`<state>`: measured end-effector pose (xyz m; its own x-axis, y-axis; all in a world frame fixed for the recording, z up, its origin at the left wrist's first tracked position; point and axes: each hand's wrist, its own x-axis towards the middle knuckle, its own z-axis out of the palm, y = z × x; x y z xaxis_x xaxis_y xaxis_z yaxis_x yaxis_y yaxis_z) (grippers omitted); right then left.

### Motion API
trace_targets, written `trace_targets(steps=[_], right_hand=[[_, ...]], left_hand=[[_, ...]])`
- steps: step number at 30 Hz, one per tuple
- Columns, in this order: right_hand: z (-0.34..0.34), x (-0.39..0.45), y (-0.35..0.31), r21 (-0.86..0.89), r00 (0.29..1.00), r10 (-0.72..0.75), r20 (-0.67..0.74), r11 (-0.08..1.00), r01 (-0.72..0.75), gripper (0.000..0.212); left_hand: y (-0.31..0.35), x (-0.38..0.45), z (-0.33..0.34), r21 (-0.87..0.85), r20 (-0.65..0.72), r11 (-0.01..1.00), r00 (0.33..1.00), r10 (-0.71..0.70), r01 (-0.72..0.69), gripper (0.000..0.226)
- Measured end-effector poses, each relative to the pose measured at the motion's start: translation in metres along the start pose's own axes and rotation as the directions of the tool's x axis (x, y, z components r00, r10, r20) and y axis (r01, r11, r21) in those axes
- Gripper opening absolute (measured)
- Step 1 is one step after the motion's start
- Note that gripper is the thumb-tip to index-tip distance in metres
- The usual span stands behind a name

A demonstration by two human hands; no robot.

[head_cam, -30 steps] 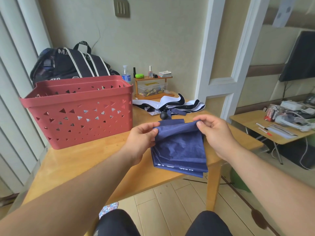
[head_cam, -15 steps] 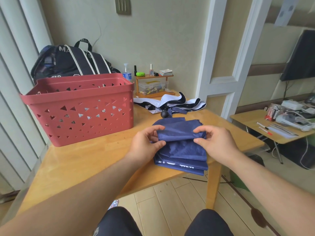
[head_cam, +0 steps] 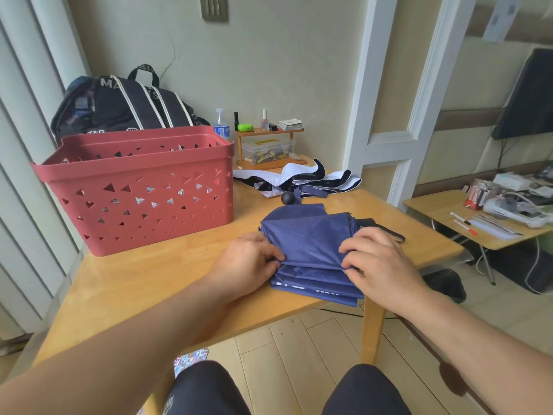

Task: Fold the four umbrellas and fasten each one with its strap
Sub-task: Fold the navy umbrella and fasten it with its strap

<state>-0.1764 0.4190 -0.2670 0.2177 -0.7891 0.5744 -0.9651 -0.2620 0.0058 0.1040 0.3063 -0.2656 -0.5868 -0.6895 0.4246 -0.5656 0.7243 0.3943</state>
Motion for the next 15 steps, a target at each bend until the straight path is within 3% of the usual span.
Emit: trace_targets(steps=[3,5,7,11,15], right_hand=[[0.002,0.001,0.006,0.054,0.987,-0.014,0.163,0.999,0.005,0.009],[0.004,0.000,0.009,0.082,0.966,-0.004,0.260,0.996,-0.018,0.013],[0.005,0.001,0.009,0.071,0.960,-0.008,0.281,0.997,-0.013,0.017],[0.002,-0.002,0.007,0.060,0.961,-0.024,0.275,0.998,0.008,0.019],[0.000,-0.005,0.006,0.105,0.959,-0.001,0.284,0.994,-0.030,0.016]], left_hand=[[0.011,0.014,-0.009,0.206,0.136,0.978,0.991,-0.006,-0.023,0.042],[0.025,0.031,-0.011,0.172,0.141,0.985,0.990,-0.024,-0.001,0.051],[0.043,0.046,-0.008,0.124,0.159,0.992,0.987,0.001,-0.021,0.048],[0.060,0.048,0.008,0.150,0.479,0.987,0.868,-0.128,0.063,0.074],[0.039,0.026,0.016,0.275,0.523,0.960,0.831,-0.190,0.046,0.071]])
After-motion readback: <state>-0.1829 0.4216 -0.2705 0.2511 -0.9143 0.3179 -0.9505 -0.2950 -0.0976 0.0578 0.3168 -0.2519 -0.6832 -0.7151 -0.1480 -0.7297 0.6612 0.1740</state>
